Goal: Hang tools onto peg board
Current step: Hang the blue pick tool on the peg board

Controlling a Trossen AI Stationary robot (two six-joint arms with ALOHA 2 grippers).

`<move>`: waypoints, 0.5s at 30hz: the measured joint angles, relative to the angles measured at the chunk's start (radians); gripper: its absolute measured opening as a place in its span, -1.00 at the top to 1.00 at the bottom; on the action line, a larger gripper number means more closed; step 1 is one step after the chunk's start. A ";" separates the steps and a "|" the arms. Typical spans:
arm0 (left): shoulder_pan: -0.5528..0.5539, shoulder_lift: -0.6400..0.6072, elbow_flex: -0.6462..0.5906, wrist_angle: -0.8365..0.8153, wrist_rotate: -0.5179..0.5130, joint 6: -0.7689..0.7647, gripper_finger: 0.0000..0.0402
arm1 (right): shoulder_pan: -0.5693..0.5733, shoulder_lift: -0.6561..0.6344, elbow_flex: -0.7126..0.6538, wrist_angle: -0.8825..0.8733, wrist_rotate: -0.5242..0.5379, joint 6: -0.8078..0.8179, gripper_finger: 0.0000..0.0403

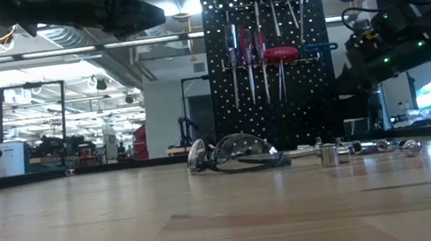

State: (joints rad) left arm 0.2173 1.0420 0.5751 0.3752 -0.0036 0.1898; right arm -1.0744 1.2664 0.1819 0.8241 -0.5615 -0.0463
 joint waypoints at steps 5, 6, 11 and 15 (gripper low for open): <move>0.000 0.000 0.000 0.001 0.000 0.000 0.21 | 0.001 -0.039 0.022 -0.095 -0.009 0.030 1.00; 0.000 0.000 0.000 0.001 0.000 0.000 0.21 | 0.001 -0.049 0.027 -0.122 -0.009 0.034 1.00; 0.000 0.000 0.000 0.001 0.000 0.000 0.21 | 0.001 -0.099 0.045 -0.228 -0.011 0.044 1.00; 0.000 0.000 0.000 0.001 0.000 0.000 0.21 | 0.001 -0.137 0.054 -0.299 -0.033 0.046 1.00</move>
State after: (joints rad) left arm 0.2169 1.0420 0.5751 0.3763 -0.0036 0.1902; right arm -1.0737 1.1296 0.2363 0.5250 -0.5941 0.0002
